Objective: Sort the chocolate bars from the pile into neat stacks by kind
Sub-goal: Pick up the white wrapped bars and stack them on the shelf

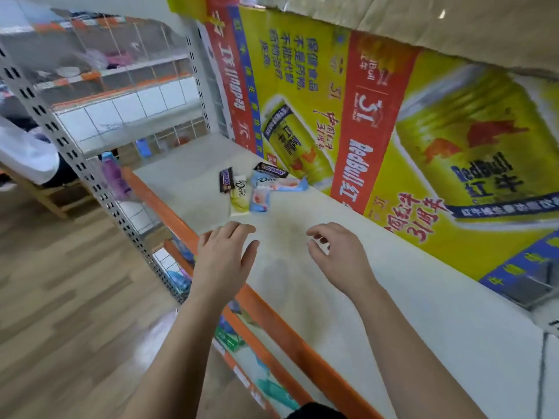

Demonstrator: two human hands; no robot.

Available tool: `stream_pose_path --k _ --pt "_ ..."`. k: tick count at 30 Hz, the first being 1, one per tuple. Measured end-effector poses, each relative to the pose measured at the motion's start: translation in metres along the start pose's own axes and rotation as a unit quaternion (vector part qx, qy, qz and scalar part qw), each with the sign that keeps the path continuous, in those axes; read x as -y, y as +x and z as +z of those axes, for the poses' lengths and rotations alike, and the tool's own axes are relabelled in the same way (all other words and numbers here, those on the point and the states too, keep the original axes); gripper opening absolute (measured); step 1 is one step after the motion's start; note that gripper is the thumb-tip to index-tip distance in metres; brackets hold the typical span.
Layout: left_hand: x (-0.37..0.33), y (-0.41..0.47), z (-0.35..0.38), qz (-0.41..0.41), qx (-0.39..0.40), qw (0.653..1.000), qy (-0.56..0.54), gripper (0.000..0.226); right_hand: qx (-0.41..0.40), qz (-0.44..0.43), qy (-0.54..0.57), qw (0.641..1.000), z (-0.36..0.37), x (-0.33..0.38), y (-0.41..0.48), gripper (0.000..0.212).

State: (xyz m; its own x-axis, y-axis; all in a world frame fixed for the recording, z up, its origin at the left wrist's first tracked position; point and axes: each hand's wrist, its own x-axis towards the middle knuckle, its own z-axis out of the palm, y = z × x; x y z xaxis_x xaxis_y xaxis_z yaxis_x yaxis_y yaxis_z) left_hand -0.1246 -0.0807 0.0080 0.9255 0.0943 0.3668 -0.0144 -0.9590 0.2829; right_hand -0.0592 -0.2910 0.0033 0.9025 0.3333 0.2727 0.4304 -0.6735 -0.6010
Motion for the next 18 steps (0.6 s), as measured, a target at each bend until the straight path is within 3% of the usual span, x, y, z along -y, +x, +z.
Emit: stream_pose_path --k 14,18 --pt "0.148 0.135 0.042 0.118 0.075 0.989 -0.046 0.034 0.002 0.061 -0.100 0.993 0.096 0.024 0.165 0.029" --pt "0.175 0.168 0.048 0.165 0.089 0.980 -0.074 0.032 0.031 0.122 -0.167 0.978 0.116 0.021 0.187 0.045"
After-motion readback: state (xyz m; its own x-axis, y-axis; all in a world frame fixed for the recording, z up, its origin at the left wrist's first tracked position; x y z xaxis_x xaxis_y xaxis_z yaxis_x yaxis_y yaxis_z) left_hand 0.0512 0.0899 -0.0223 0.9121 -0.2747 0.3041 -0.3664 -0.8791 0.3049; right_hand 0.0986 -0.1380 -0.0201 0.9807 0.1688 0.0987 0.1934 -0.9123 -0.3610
